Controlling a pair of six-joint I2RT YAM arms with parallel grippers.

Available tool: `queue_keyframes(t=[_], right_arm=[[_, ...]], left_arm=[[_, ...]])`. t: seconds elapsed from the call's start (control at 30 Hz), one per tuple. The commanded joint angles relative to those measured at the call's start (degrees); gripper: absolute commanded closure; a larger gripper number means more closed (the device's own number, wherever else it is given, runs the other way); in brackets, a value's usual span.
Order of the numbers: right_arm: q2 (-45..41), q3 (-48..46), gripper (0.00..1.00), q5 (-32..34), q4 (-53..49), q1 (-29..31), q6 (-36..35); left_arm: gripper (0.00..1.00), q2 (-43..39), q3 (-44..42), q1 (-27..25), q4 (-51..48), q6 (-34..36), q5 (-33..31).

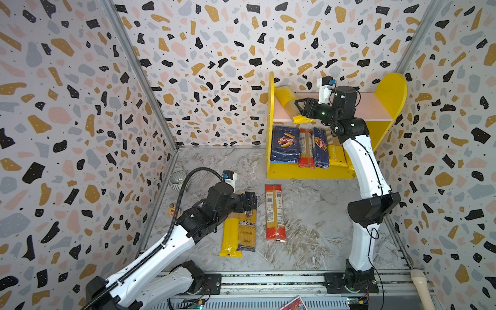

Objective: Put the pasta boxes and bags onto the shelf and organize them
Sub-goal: 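Stand the Pastatime bag upright on the shelf's top level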

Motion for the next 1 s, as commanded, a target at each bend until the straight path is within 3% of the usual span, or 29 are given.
queue_keyframes(t=[0.0, 0.17, 0.53, 0.77, 0.97], right_arm=[[-4.01, 1.78, 0.39, -1.02, 2.88, 0.62, -0.52], [-4.61, 1.31, 0.38, -0.96, 1.86, 0.76, -0.38], [-8.74, -2.88, 0.37, 5.71, -4.84, 0.12, -3.06], [-12.69, -11.46, 0.36, 12.09, -6.33, 2.75, -5.57], [-14.59, -17.21, 0.32, 11.01, -5.01, 2.88, -5.05]], left_arm=[[0.00, -1.15, -0.78, 0.31, 0.74, 0.00, -0.85], [0.01, -2.06, -0.87, 0.31, 0.34, -0.16, -1.16], [0.00, -4.91, -2.08, 0.31, -0.92, -0.18, -2.03], [0.00, -6.15, -2.64, 0.31, -0.95, -0.52, -1.69], [0.00, -7.75, -3.65, 0.31, -1.52, -0.85, -1.78]])
